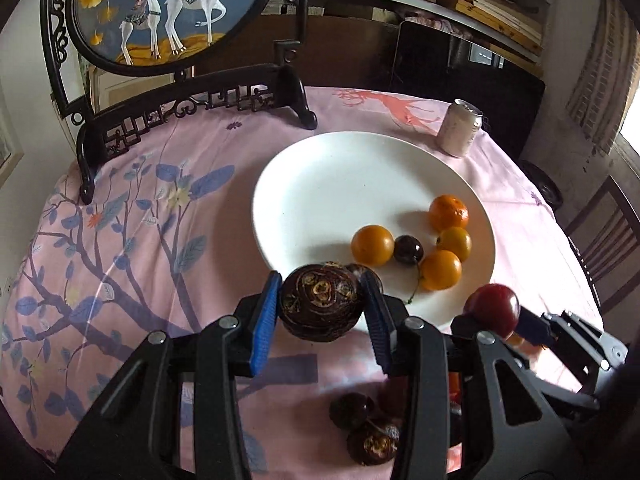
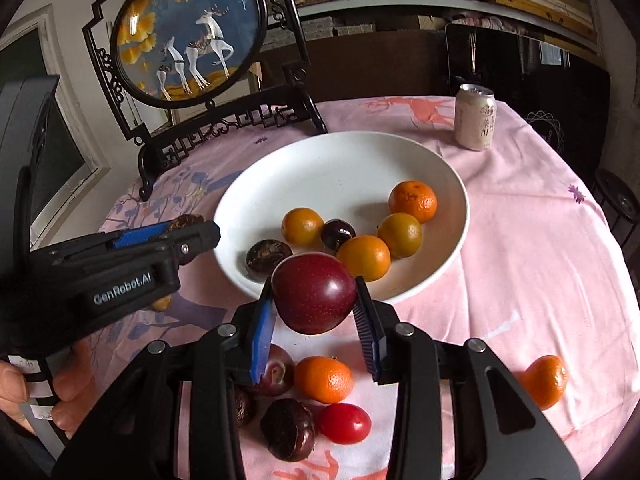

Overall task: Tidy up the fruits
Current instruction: 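Carry the plum and mangosteen onto the white plate and open both grippers, then grasp a red tomato with the right gripper while the left grasps a small tan fruit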

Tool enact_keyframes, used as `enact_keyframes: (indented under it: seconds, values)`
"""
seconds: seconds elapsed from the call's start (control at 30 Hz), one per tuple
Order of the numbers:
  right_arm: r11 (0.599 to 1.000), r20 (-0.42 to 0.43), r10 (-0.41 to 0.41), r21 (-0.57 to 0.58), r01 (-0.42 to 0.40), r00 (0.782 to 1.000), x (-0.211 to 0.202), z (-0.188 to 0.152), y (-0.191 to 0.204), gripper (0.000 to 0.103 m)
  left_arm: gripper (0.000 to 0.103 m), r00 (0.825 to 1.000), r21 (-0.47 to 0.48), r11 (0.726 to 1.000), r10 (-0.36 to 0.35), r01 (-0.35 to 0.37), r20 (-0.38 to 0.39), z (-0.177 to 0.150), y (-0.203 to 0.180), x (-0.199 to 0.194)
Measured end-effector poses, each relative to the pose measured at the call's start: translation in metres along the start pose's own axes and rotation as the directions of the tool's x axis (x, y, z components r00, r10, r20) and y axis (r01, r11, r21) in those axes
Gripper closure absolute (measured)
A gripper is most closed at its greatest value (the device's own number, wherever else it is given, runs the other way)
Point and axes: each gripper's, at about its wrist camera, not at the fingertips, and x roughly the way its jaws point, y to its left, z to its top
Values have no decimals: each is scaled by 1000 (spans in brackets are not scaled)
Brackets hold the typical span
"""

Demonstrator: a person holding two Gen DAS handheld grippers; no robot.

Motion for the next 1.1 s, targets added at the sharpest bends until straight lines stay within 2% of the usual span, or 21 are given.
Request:
enact_keyframes:
  seconds: [0.2, 0.23, 0.27, 0.3, 0.33, 0.47, 0.53, 0.6, 0.77, 0.93, 1.1]
  values:
    - [1000, -1, 14, 5, -14, 1000, 20, 2, -3, 64, 62, 999, -3, 1000, 26, -26, -30, 12, -3, 30]
    - [1000, 5, 17, 13, -17, 1000, 22, 2, -5, 63, 61, 999, -3, 1000, 28, -29, -29, 13, -3, 33]
    - [1000, 12, 21, 17, -21, 1000, 23, 1, -6, 56, 61, 999, -5, 999, 33, -33, -24, 14, -3, 35]
    - [1000, 12, 24, 15, -24, 1000, 24, 0, -7, 51, 51, 999, -9, 999, 38, -38, -11, 14, -3, 35]
    - [1000, 13, 28, 12, -28, 1000, 24, 0, -7, 49, 37, 999, -17, 999, 45, -45, 4, 14, -2, 35]
    - [998, 43, 54, 22, -55, 998, 15, -2, -12, 44, 30, 998, -46, 998, 36, -33, 54, 13, 3, 19]
    - [998, 56, 52, 26, -54, 997, 9, -3, -14, 43, 16, 995, -45, 998, 40, -36, 86, 12, 6, 7]
    - [999, 68, 47, 23, -48, 997, 3, -3, -15, 43, 16, 993, -51, 998, 47, -42, 106, 8, 10, -4]
    - [999, 102, 36, 15, -38, 994, -10, -4, -14, 42, 13, 995, -99, 994, 54, -45, 89, -13, 32, -22]
    - [999, 90, 42, 20, -44, 995, -16, -14, -14, 40, 9, 996, -144, 987, 74, -65, 56, -39, 51, -29]
    - [998, 66, 42, 37, -44, 997, -27, -38, -20, 39, 9, 995, -146, 984, 103, -99, 17, -66, 64, -28]
